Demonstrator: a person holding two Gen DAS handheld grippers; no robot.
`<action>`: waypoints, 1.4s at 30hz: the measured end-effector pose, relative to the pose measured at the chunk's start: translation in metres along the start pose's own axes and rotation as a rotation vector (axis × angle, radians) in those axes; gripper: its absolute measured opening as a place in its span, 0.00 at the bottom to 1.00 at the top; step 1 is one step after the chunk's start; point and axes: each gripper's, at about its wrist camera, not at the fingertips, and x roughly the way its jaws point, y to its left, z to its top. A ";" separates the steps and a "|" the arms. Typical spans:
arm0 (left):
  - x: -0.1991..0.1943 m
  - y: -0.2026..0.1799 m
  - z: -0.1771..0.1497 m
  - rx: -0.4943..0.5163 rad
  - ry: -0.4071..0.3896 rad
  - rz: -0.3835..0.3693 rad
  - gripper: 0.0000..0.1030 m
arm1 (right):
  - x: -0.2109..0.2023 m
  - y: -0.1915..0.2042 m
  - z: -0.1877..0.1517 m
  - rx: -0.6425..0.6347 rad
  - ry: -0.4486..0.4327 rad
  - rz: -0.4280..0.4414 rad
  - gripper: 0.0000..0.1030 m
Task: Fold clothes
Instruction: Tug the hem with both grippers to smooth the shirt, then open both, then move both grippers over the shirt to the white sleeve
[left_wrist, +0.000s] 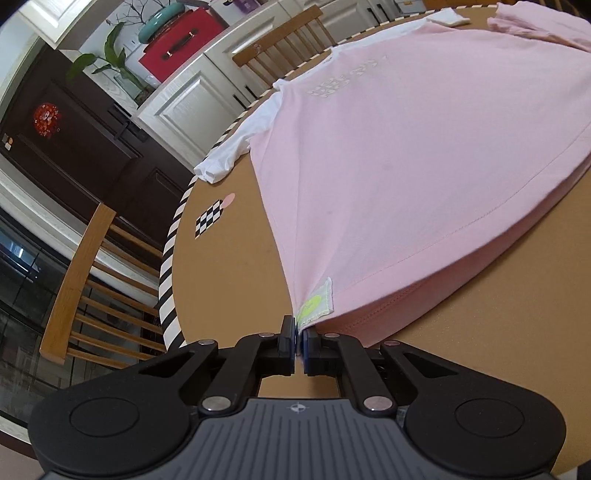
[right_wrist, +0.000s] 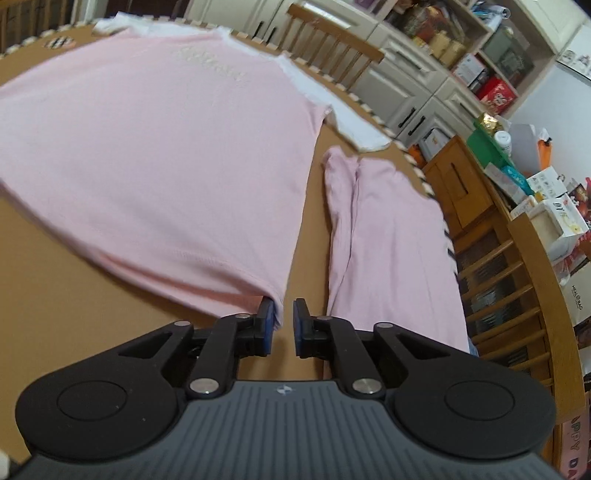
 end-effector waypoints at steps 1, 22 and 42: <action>0.001 0.001 -0.001 0.001 0.006 0.000 0.05 | 0.000 -0.001 -0.002 0.001 0.008 0.004 0.16; -0.003 -0.003 -0.007 0.048 0.015 0.004 0.17 | 0.007 0.002 0.012 0.059 0.005 0.111 0.29; 0.003 0.024 0.053 -0.294 -0.077 -0.319 0.35 | 0.016 -0.023 0.043 0.274 -0.058 0.363 0.26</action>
